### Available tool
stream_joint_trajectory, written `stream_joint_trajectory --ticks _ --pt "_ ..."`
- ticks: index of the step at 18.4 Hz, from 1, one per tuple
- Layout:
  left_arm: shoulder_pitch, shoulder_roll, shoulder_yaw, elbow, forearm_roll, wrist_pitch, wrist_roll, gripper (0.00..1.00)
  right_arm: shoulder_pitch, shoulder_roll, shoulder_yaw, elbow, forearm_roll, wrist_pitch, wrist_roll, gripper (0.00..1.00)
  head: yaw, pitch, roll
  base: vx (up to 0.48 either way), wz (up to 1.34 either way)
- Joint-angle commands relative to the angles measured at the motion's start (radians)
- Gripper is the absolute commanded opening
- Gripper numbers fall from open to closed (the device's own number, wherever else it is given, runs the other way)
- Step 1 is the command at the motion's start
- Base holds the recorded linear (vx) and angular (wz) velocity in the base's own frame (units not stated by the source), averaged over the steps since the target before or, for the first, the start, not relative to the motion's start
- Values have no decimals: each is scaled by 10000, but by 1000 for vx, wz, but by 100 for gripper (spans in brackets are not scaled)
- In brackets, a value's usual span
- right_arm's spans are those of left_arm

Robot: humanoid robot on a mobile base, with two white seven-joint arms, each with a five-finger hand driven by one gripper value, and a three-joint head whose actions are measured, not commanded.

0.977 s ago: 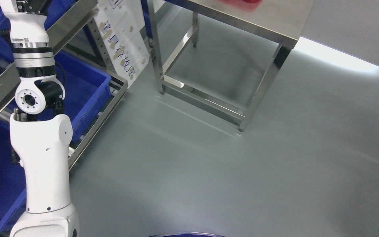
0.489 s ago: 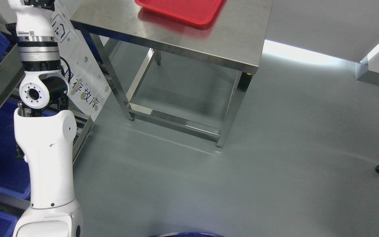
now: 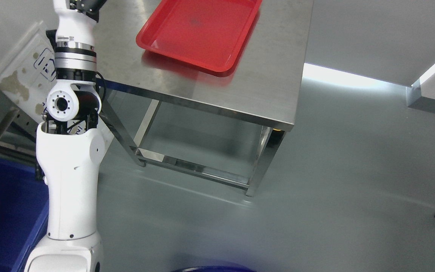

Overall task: Grab orange capacitor from left shelf to right desk
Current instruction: 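Lower the left hand with the capacitor into the red tray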

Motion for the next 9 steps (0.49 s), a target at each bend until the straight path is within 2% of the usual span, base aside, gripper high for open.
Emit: stream_joint_trajectory --ticks 1,7,9 --pt "702 -48 -943 -63 -21 169 -98 2 139 -175 -107 -337 0 18 9 100 0 0 0 290 -103" --pt "703 -48 -1173 -48 -21 307 -68 2 139 -175 -107 -337 0 3 9 100 0 0 0 229 -66" --pt "673 -48 -1036 28 -21 689 -68 2 139 -175 -107 -337 0 3 9 100 0 0 0 181 -54"
